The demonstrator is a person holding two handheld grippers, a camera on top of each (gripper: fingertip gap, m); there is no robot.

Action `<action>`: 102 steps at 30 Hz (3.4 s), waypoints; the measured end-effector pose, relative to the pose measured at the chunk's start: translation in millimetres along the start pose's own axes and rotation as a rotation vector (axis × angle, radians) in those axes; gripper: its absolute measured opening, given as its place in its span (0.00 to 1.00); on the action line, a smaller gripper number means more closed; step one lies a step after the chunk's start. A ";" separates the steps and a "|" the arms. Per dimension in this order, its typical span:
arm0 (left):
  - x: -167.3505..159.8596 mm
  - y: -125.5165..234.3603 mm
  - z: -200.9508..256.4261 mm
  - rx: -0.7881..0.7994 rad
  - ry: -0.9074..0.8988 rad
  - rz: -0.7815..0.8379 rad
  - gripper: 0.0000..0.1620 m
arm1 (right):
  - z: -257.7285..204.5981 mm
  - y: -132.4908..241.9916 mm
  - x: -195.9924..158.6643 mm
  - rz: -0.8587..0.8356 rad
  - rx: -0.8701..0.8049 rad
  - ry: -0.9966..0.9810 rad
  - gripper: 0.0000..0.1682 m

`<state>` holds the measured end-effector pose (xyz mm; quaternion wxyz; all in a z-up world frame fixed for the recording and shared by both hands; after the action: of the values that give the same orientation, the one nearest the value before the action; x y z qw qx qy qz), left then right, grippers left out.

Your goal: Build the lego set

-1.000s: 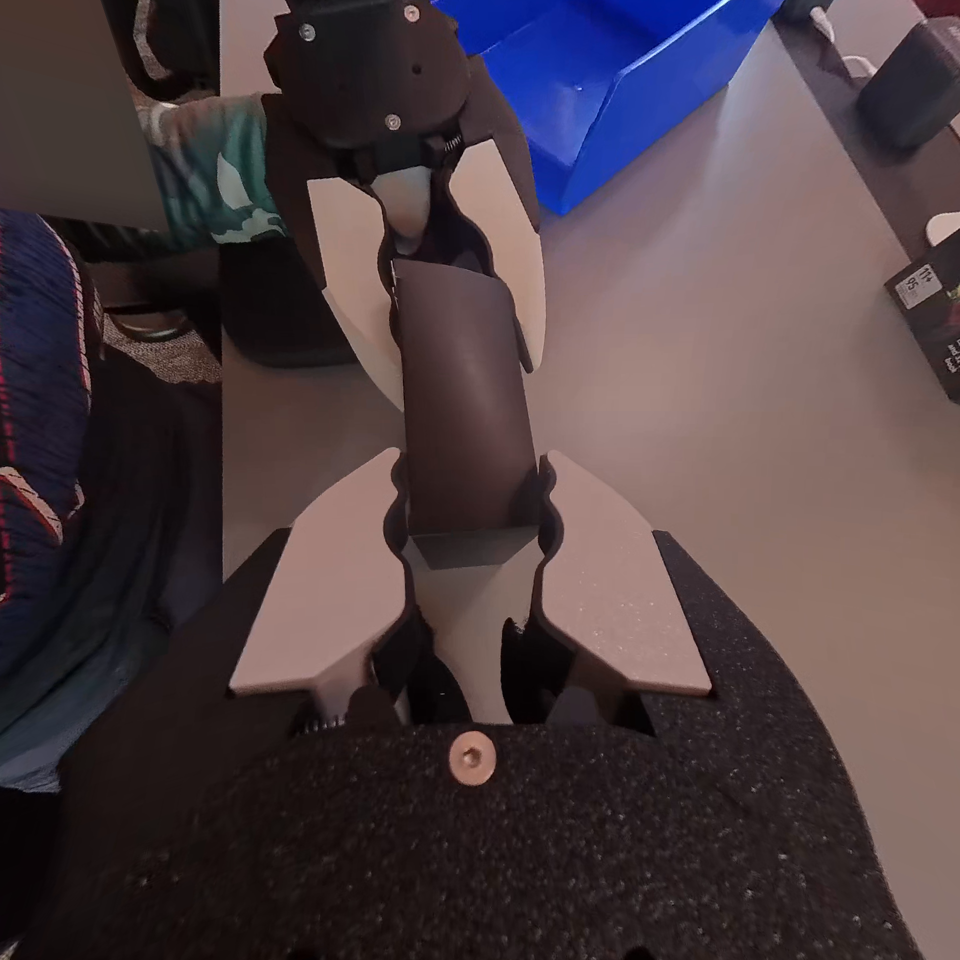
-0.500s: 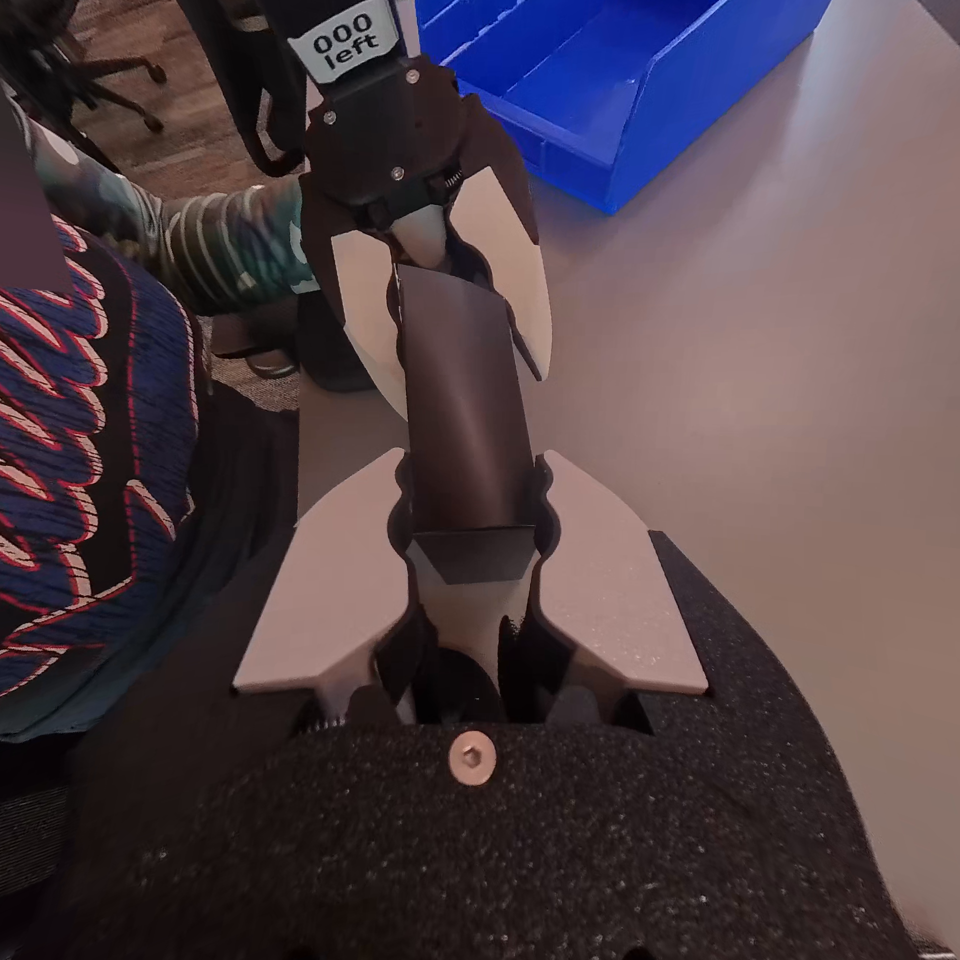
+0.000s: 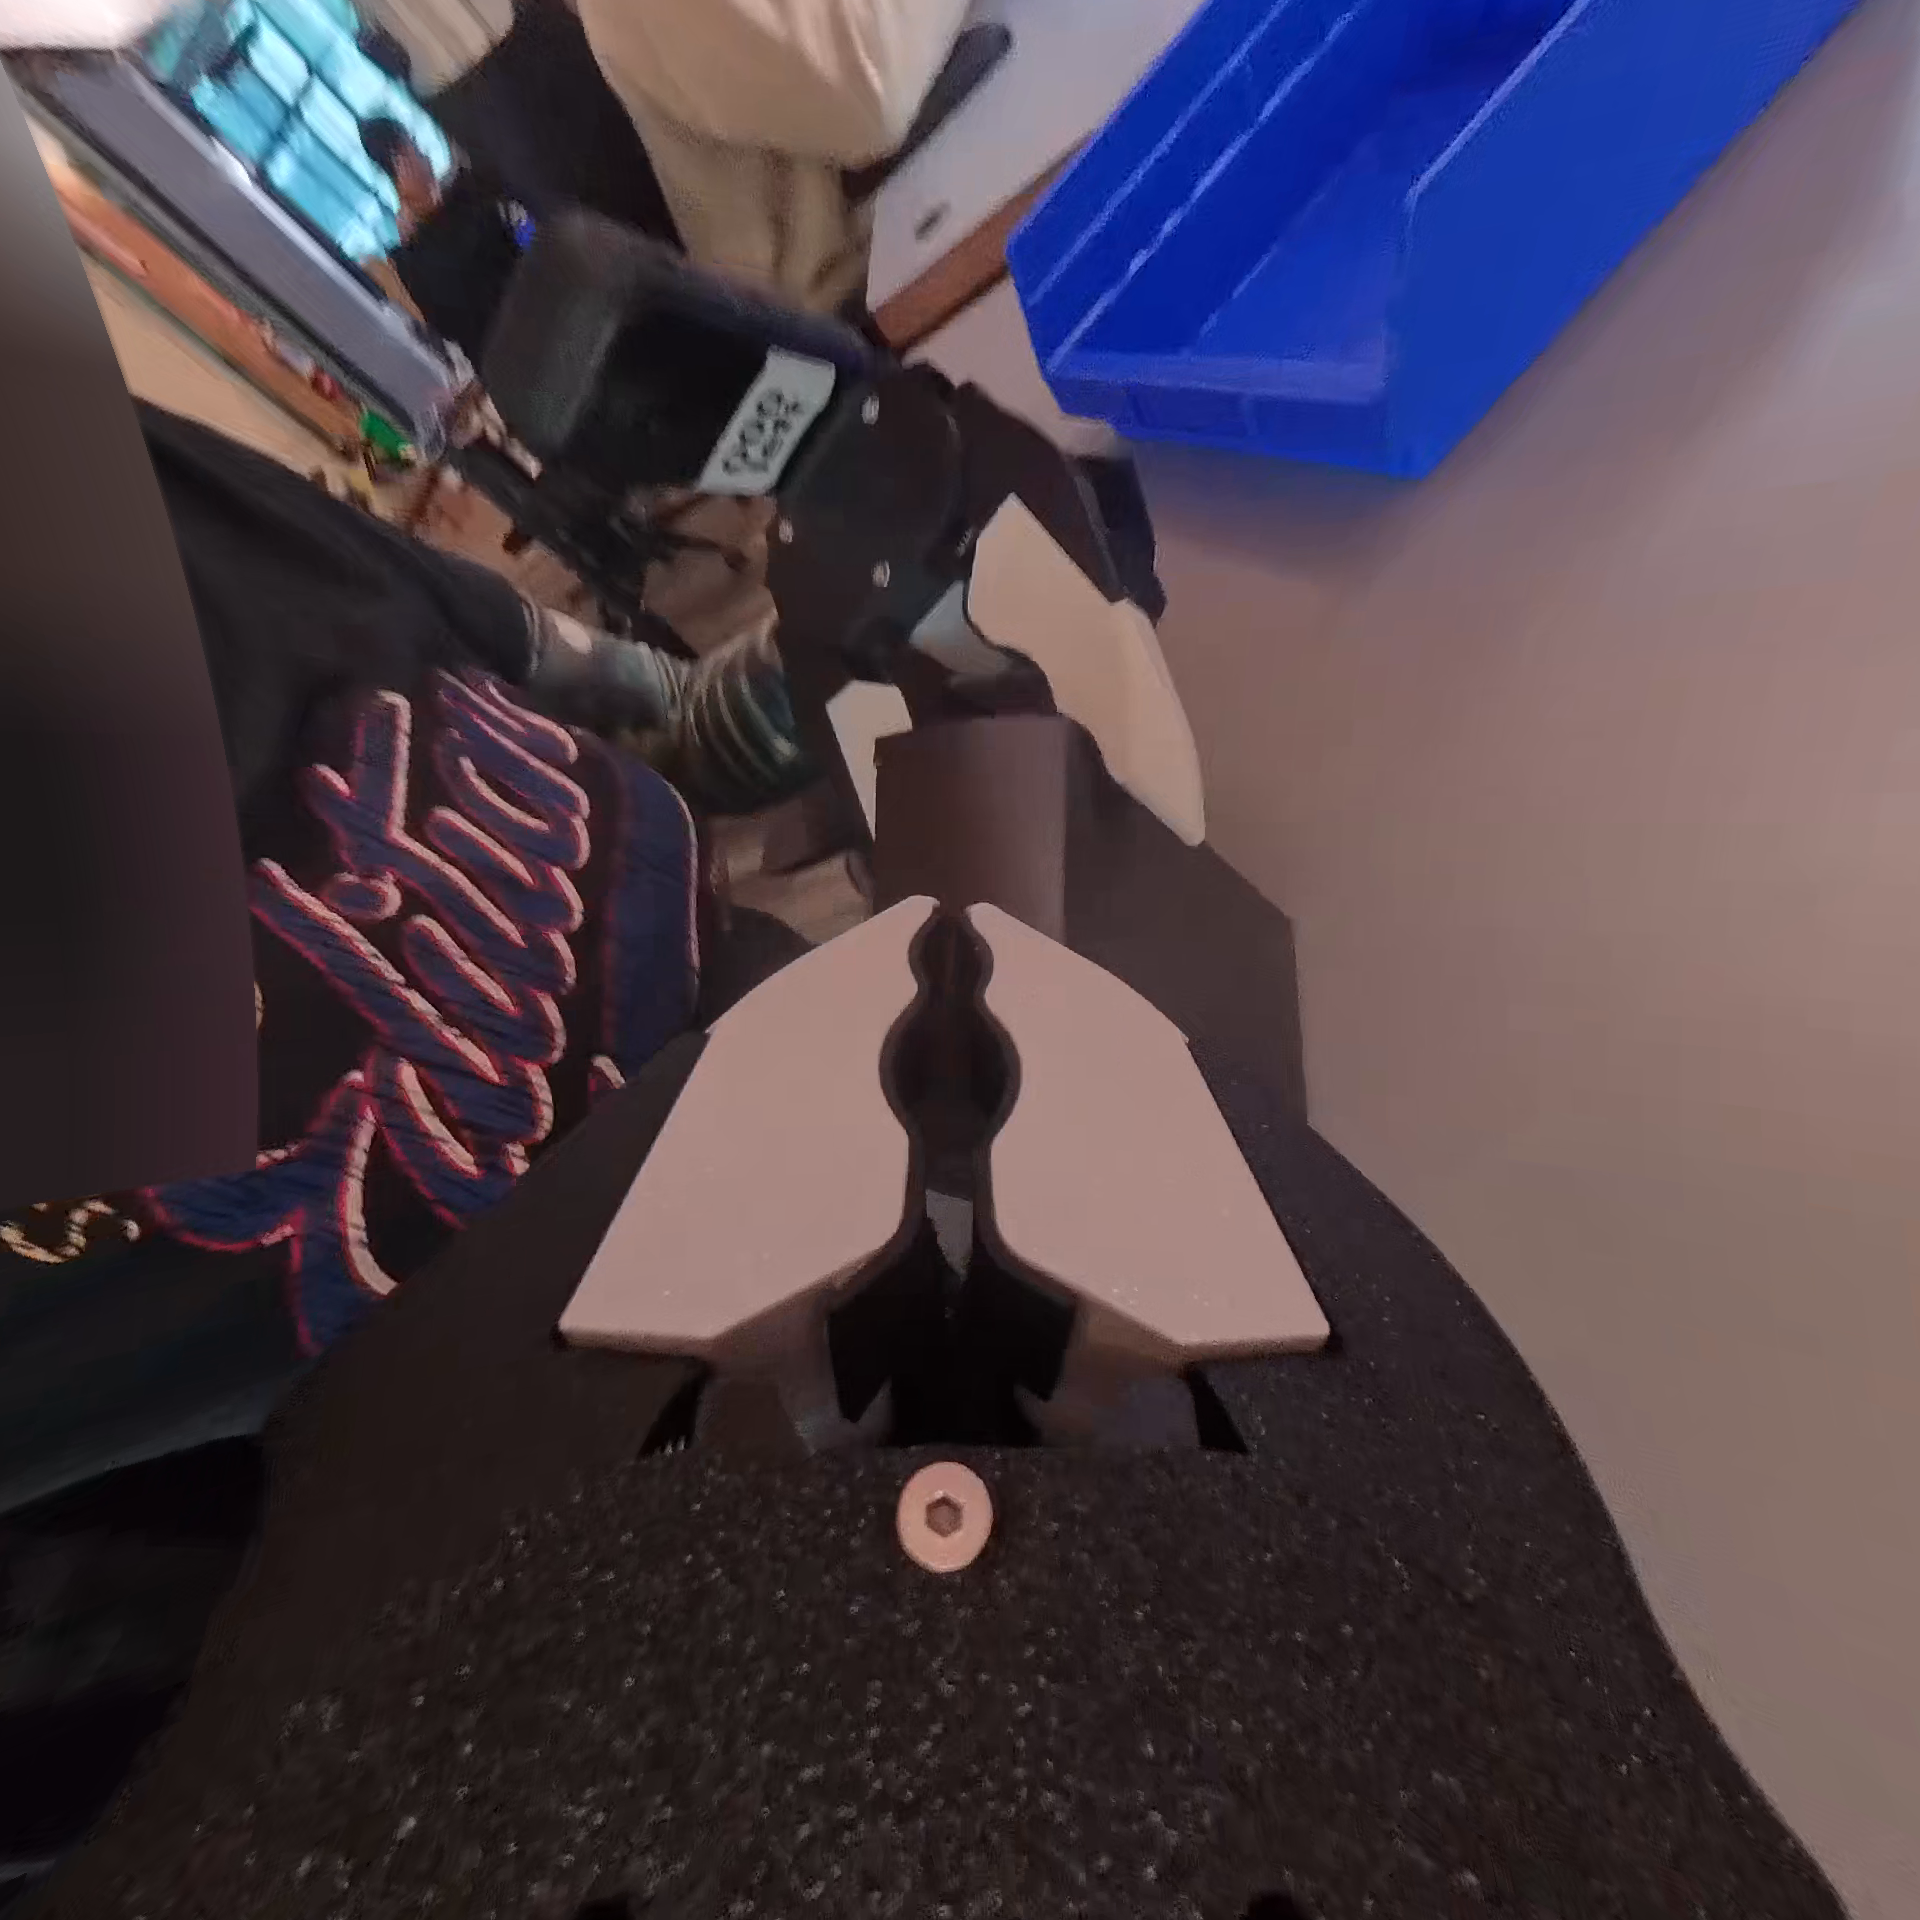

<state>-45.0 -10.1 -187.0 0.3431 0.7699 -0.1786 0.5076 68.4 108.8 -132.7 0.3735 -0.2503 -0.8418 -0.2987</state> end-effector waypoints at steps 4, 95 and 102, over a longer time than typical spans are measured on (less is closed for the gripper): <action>-2.9 -2.9 -7.5 0.000 0.116 -0.003 0.34 | 1.1 -4.0 4.6 -0.115 -0.133 0.103 0.43; -8.6 -4.8 4.8 0.139 -0.261 0.149 0.59 | 46.3 1.2 -24.9 0.192 0.073 -0.296 0.02; -11.1 -4.5 11.6 0.074 -0.256 0.133 0.46 | 48.2 5.5 -34.1 0.189 0.029 -0.242 0.33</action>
<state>-39.2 -16.0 -201.5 0.2546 0.8268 -0.2526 0.4333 69.2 139.2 -183.7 0.2994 -0.3569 -0.8577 -0.2176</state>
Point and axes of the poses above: each gripper's, where its closed fingertips meet, y back along the fingers, x out of its top, z = x × y across the jaws, the point moved 8 cm from there along y, back along the fingers, and after that the axes turned 5 degrees about z, right-handed, at the moved point
